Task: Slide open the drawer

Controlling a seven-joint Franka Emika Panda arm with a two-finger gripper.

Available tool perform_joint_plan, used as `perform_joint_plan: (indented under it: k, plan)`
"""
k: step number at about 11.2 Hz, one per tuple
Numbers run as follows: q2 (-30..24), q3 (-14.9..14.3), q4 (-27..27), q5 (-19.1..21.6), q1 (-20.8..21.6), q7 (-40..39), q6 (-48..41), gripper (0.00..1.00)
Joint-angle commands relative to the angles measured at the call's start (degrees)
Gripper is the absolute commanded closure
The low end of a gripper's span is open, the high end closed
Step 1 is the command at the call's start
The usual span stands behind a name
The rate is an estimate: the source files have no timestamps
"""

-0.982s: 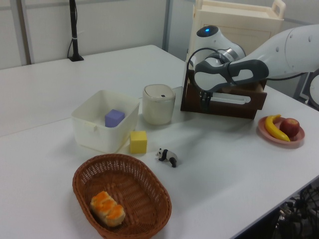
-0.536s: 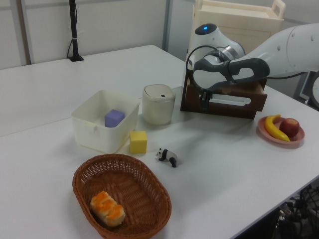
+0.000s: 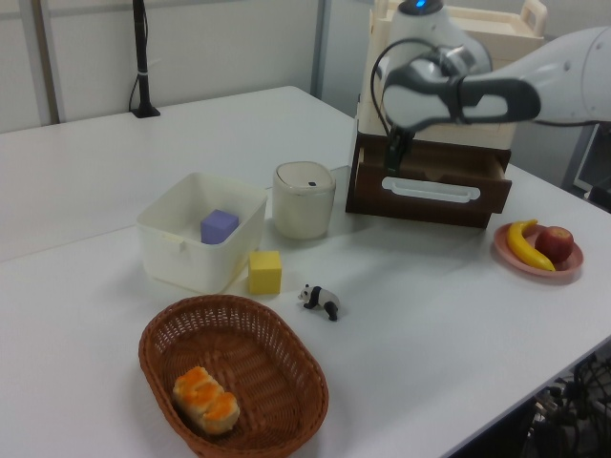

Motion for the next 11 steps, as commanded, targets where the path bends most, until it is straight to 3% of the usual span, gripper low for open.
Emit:
perform_joint_plan:
  k: [1, 3, 6, 11]
  plan:
    - [-3.8, 0.3, 3.2, 7.3, 1.3, 10.3, -12.0, 0.0]
    - [-4.2, 0.6, 7.6, 14.5, 2.1, 22.7, -21.7, 0.0]
    - [-4.9, 0.7, 7.8, 17.7, 2.2, 34.6, -25.2, 0.0]
    - [-4.7, 0.1, 7.4, 18.5, 1.7, 35.3, -25.3, 0.0]
